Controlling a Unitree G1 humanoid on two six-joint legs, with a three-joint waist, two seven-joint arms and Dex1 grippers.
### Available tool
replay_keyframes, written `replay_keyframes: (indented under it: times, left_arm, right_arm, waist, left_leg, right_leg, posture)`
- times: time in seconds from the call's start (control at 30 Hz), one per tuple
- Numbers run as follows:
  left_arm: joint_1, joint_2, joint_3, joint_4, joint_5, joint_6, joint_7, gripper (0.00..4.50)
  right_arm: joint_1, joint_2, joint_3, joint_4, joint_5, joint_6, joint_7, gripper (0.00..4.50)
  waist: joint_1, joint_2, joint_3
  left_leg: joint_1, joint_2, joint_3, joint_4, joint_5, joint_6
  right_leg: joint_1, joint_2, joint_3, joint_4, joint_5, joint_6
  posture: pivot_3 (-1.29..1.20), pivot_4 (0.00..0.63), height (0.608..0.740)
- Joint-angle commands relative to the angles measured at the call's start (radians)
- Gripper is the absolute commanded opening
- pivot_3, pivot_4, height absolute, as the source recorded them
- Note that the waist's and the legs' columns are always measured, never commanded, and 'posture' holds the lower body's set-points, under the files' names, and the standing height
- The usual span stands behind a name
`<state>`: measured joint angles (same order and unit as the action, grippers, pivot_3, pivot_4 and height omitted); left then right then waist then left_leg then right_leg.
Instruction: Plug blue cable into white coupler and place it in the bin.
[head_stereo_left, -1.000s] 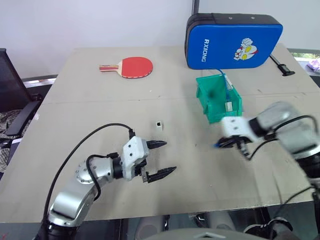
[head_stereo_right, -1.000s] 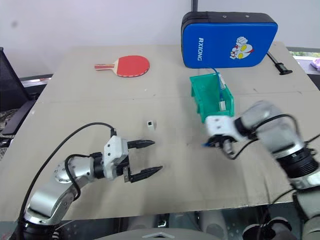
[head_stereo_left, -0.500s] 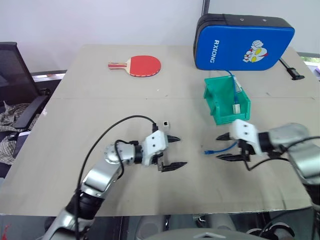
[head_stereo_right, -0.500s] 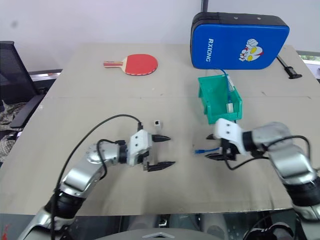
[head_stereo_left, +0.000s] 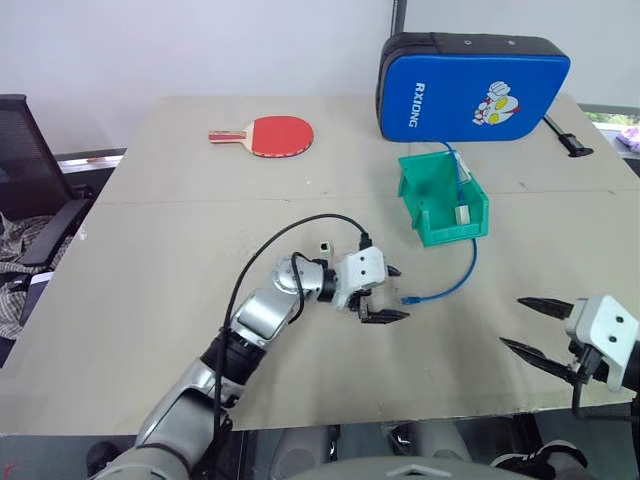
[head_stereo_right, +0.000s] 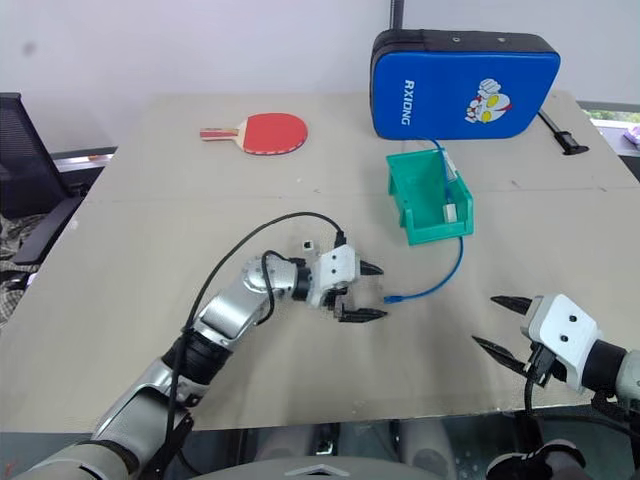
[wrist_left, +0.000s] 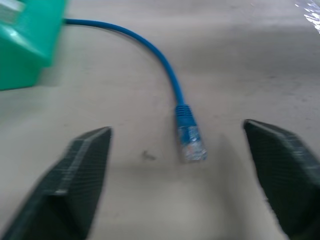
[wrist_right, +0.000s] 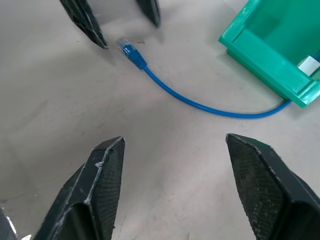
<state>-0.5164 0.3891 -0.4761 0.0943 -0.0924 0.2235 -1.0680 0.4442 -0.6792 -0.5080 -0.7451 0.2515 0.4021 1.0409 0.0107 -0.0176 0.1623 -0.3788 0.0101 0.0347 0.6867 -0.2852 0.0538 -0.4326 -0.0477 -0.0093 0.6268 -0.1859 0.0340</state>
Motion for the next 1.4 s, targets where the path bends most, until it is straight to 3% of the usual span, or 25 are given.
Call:
replay_keyframes:
  times: [0.03,0.17,0.2,0.3,0.4,0.53,0.67,0.7,0.9,1.2,1.33,1.4]
  left_arm:
    - [-0.028,0.015,-0.034,0.020,0.051,-0.057,-0.040,2.22]
    - [-0.037,0.027,-0.048,0.051,0.076,-0.103,-0.069,0.17]
    - [-0.038,0.025,-0.046,0.058,0.078,-0.111,-0.071,0.05]
    - [-0.030,0.003,-0.005,0.062,0.021,-0.088,-0.085,0.05]
    - [-0.015,-0.010,0.112,-0.034,-0.243,0.189,-0.181,0.05]
    - [-0.043,0.049,0.275,-0.130,-0.584,0.611,-0.242,0.05]
    - [-0.063,0.079,0.381,-0.177,-0.779,0.862,-0.199,0.00]
    - [-0.060,0.083,0.396,-0.193,-0.801,0.887,-0.183,0.00]
    - [-0.041,0.075,0.461,-0.251,-0.903,0.983,-0.087,0.00]
    - [-0.012,0.068,0.475,-0.300,-0.950,0.994,-0.023,0.00]
    - [-0.005,0.068,0.476,-0.303,-0.957,0.985,-0.010,0.00]
    - [-0.002,0.068,0.478,-0.301,-0.958,0.981,-0.005,0.00]
  right_arm:
    - [0.022,0.011,-0.006,-0.052,0.004,-0.017,-0.052,3.16]
    - [0.053,0.025,0.013,-0.083,0.012,-0.005,-0.101,3.16]
    - [0.056,0.028,0.020,-0.088,0.014,0.004,-0.116,3.16]
    - [0.049,0.055,0.057,-0.125,0.062,0.101,-0.183,3.16]
    - [0.033,0.111,0.090,-0.194,0.196,0.275,-0.274,3.16]
    - [-0.021,0.236,0.101,-0.220,0.607,0.467,-0.445,3.16]
    - [-0.126,0.276,0.150,-0.207,0.824,0.495,-0.617,2.09]
    - [-0.168,0.285,0.172,-0.201,0.868,0.493,-0.669,1.69]
    - [-0.319,0.271,0.277,-0.144,1.081,0.463,-0.856,1.69]
    - [-0.418,0.240,0.362,-0.077,1.216,0.397,-0.939,1.69]
    - [-0.406,0.211,0.375,-0.080,1.234,0.379,-0.935,0.33]
    - [-0.390,0.194,0.376,-0.089,1.245,0.371,-0.925,0.16]
  waist:
    - [0.003,0.000,0.000]
    - [0.004,0.000,0.000]
    - [0.004,0.000,0.000]
    - [0.004,0.000,0.000]
    - [0.003,0.000,0.000]
    - [0.000,0.001,0.000]
    - [-0.004,-0.001,0.001]
    - [-0.007,0.000,0.001]
    - [-0.001,-0.001,0.001]
    - [0.000,-0.001,0.001]
    - [0.000,-0.001,0.001]
    - [0.000,-0.001,0.001]
  left_leg:
    - [0.000,0.000,0.000,0.000,0.000,0.000]
    - [-0.002,0.000,-0.002,0.000,0.000,0.000]
    - [-0.002,0.000,-0.002,0.000,0.000,0.000]
    - [-0.002,0.000,-0.002,0.000,0.000,0.000]
    - [-0.002,0.000,-0.002,0.000,0.000,0.000]
    - [-0.003,0.004,-0.004,0.000,0.000,0.000]
    - [-0.003,0.003,-0.005,0.000,0.000,0.000]
    - [-0.003,0.003,-0.005,0.000,0.000,0.000]
    - [-0.003,0.000,-0.005,0.000,0.000,0.000]
    - [-0.004,0.000,-0.005,0.000,0.000,0.000]
    - [-0.004,0.000,-0.005,0.000,0.000,0.000]
    - [-0.004,0.000,-0.005,0.000,0.000,0.000]
  right_leg:
    - [0.000,0.000,0.000,0.000,0.000,0.000]
    - [0.000,0.000,-0.001,-0.001,0.000,0.000]
    - [0.000,0.000,-0.001,-0.001,0.000,0.000]
    - [0.000,-0.001,-0.001,-0.001,0.000,0.000]
    - [-0.001,-0.001,-0.001,-0.001,0.000,0.000]
    - [-0.002,0.000,-0.003,0.000,0.000,0.000]
    - [-0.001,0.001,-0.004,0.000,0.000,0.000]
    - [-0.002,0.001,-0.004,0.000,0.000,0.000]
    - [-0.001,0.000,-0.002,0.000,0.000,0.000]
    - [-0.001,0.000,-0.002,-0.001,0.000,-0.002]
    - [-0.001,0.000,-0.002,-0.001,0.000,-0.001]
    - [-0.001,0.000,-0.002,-0.001,0.000,-0.001]
  posture:
    - [0.00,0.150,0.731]
    - [0.00,0.150,0.731]
    - [0.00,0.150,0.731]
    - [0.00,0.150,0.731]
    - [0.00,0.150,0.731]
    - [0.00,0.150,0.731]
    - [0.00,0.150,0.731]
    - [0.00,0.150,0.731]
    - [0.00,0.150,0.731]
    - [0.00,0.150,0.731]
    - [0.00,0.150,0.731]
    - [0.00,0.150,0.731]
